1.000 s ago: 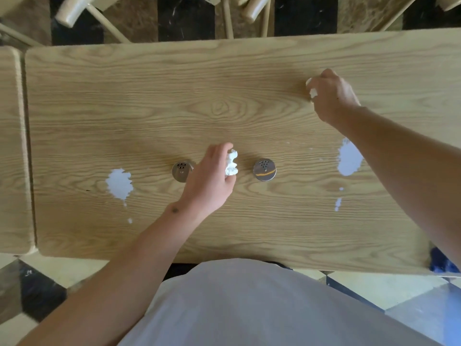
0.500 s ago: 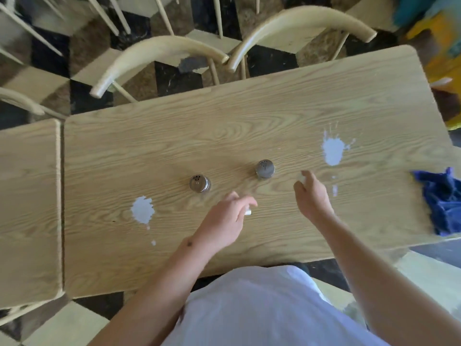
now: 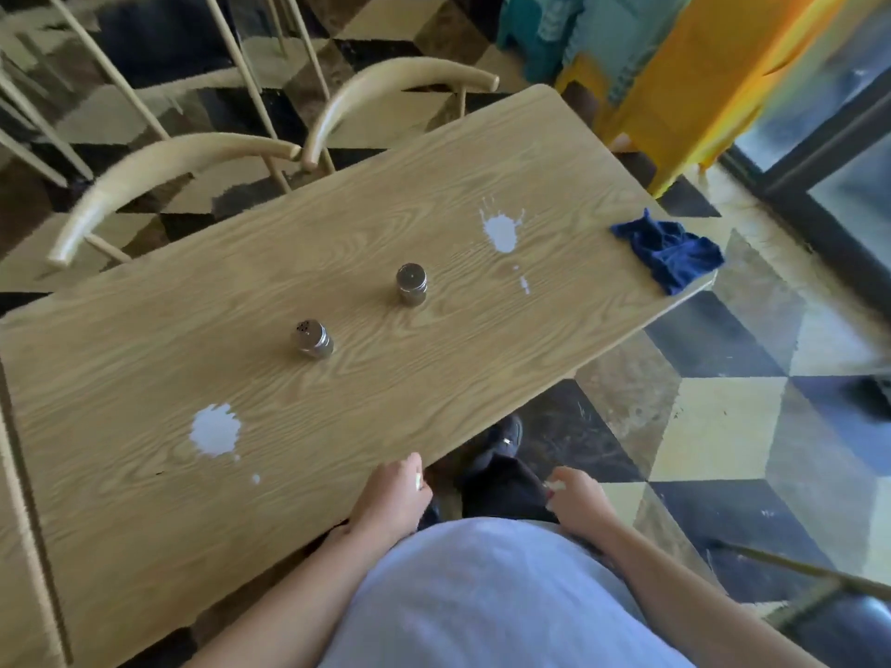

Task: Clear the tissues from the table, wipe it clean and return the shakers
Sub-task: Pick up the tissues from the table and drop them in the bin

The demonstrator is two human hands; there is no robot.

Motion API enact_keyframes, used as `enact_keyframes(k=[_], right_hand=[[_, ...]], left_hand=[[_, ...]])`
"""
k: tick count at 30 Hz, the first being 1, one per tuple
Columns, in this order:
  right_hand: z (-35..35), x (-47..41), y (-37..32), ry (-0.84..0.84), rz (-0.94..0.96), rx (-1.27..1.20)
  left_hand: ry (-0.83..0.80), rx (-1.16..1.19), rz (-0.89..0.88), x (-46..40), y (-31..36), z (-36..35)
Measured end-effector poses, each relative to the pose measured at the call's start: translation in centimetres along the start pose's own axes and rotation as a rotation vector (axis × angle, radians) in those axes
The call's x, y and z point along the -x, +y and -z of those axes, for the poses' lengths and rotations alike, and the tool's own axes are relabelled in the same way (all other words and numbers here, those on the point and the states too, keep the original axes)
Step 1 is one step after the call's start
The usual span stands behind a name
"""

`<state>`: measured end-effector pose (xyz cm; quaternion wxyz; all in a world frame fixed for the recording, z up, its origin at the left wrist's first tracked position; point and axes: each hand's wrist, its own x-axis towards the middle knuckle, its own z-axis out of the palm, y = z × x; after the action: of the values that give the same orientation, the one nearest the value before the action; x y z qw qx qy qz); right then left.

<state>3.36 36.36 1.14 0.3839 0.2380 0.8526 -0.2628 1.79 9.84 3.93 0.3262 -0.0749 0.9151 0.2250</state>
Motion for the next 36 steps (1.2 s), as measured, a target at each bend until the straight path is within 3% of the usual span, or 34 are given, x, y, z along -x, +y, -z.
enact_keyframes(k=[6, 10, 13, 16, 21, 25, 29, 36], right_hand=[[-0.5, 2.8, 6.4, 0.045, -0.073, -0.177], [0.3, 3.3, 11.5, 0.054, -0.149, -0.314], [2.1, 3.9, 16.0, -0.007, -0.143, -0.347], [4.5, 4.7, 21.4, -0.097, -0.145, -0.315], [7.2, 5.4, 30.6, -0.086, -0.174, -0.353], [7.4, 6.1, 35.6, -0.122, -0.209, -0.395], [7.2, 5.4, 38.5, -0.102, -0.261, -0.49], [7.9, 2.5, 40.6, -0.117, -0.278, -0.59]], left_hand=[[0.137, 0.089, -0.136, 1.0, 3.3, -1.2], [0.011, 0.057, -0.181, 1.4, 6.9, -3.8], [-0.167, -0.047, -0.116, 0.9, 9.5, -7.3], [-0.332, 0.002, -0.035, 0.6, 12.0, -11.5], [-0.273, 0.054, 0.044, 1.1, 17.4, -16.8], [-0.229, -0.044, -0.052, 2.2, 23.4, -18.9], [-0.254, -0.036, -0.104, 2.6, 27.6, -19.6], [-0.346, -0.054, -0.044, -0.1, 33.2, -20.5]])
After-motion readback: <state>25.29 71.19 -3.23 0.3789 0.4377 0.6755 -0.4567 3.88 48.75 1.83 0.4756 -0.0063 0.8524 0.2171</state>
